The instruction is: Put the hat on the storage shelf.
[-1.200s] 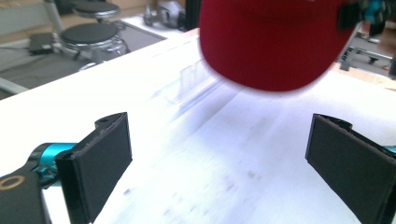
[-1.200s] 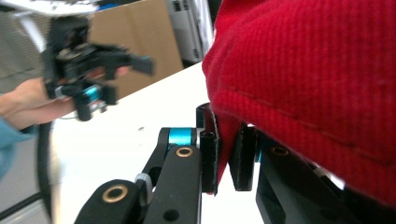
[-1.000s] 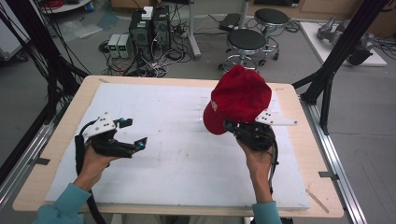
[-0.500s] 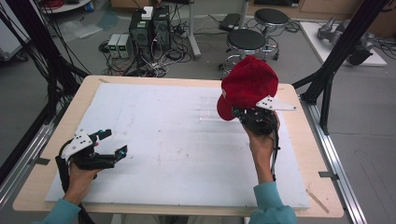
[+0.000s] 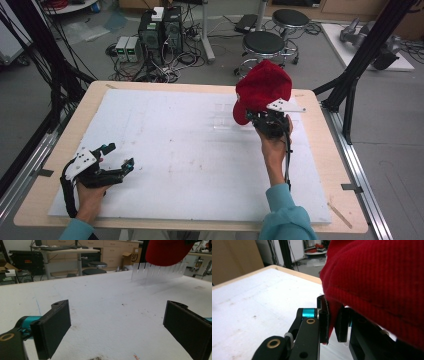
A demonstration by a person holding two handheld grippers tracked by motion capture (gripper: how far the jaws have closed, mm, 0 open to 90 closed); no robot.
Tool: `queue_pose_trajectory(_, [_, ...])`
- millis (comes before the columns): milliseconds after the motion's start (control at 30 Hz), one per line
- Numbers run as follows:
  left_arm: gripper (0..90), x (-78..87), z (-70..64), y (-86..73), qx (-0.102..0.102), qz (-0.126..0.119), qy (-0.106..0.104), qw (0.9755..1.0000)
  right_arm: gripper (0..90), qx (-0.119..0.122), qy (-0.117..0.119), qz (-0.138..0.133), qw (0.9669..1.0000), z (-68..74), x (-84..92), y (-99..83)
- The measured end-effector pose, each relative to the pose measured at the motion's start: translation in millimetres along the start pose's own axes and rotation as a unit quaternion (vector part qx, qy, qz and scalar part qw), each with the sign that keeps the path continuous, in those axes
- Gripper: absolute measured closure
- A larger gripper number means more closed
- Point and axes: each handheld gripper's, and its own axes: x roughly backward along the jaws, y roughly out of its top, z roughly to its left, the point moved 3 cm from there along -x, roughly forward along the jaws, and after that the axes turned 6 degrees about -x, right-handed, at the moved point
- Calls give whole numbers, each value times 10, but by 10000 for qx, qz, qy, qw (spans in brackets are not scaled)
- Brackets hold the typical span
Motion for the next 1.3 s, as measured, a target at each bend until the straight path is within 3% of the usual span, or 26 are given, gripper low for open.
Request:
queue_pose_trajectory(333, [79,32,-9,-11,-38,-166,-37,9998,844,136,-117,117,9998,-7,-160,-49])
queue_pose_trajectory(467, [85,38,-5,-13,-29,-177,-5,9998,844,47,-114,167,9998,-41,-215,-87])
queue_pose_trajectory(600, [104,38,-7,-13,-34,-181,14,9998,843,-22,-78,392,9992,-58,-286,-154])
queue_pose_trajectory(1000, [103,42,2,-14,33,-208,64,9998,830,-165,68,415,9990,-104,-278,-211])
queue_pose_trajectory(1033, [103,42,0,-14,24,-209,63,9998,764,-197,28,450,9988,-93,-275,-212])
queue_pose_trajectory(1067, [103,42,-1,-14,21,-210,54,9998,568,-173,-40,457,9988,-87,-280,-213])
queue_pose_trajectory(1100, [104,41,0,-13,39,-229,42,9997,417,-156,-344,421,9984,-52,-287,-218])
queue_pose_trajectory(1133, [104,43,5,-14,53,-226,39,9997,291,226,-737,406,9962,1,-267,-227])
queue_pose_trajectory(1300, [104,46,12,-14,99,-232,46,9997,186,164,-656,427,9968,57,-194,-220])
